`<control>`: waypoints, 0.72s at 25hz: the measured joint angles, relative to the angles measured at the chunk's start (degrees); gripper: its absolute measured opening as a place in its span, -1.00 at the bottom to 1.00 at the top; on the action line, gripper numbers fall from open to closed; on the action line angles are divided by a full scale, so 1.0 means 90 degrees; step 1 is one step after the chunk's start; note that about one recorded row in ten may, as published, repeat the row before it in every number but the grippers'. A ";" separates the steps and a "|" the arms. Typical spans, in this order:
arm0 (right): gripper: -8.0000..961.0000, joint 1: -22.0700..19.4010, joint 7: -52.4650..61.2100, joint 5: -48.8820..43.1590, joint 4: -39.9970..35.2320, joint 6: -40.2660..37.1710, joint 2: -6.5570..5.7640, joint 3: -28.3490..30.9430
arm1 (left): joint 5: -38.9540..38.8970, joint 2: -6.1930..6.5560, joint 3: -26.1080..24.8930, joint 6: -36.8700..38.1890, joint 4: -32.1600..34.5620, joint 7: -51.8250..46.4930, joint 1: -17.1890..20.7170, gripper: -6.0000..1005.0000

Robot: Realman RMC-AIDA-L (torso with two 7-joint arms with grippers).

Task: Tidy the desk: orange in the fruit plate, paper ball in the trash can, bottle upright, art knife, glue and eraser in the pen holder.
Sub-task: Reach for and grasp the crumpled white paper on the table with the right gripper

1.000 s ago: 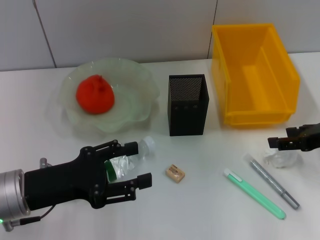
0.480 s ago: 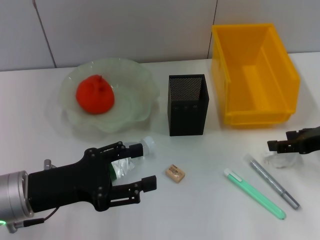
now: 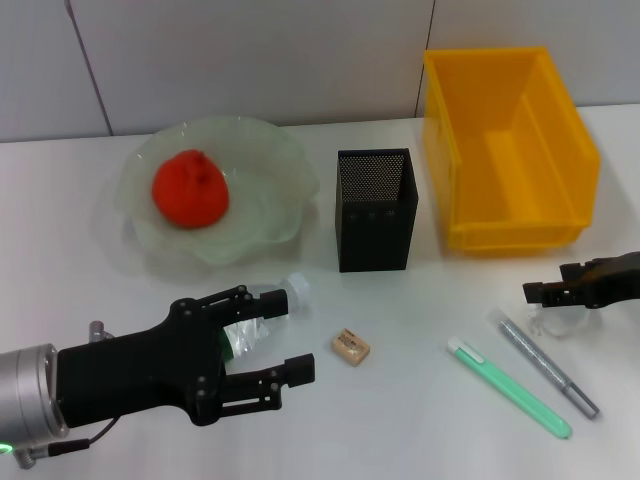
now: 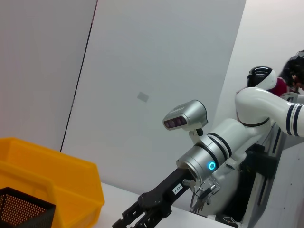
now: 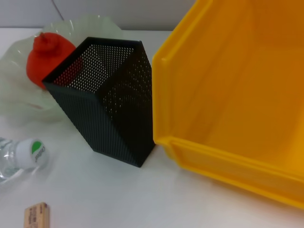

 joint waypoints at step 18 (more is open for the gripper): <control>0.57 0.0016 0.0018 -0.0299 -0.0095 0.0068 0.0007 -0.0001 | -0.0051 0.0000 0.0001 0.0077 0.0000 0.0000 0.0019 0.60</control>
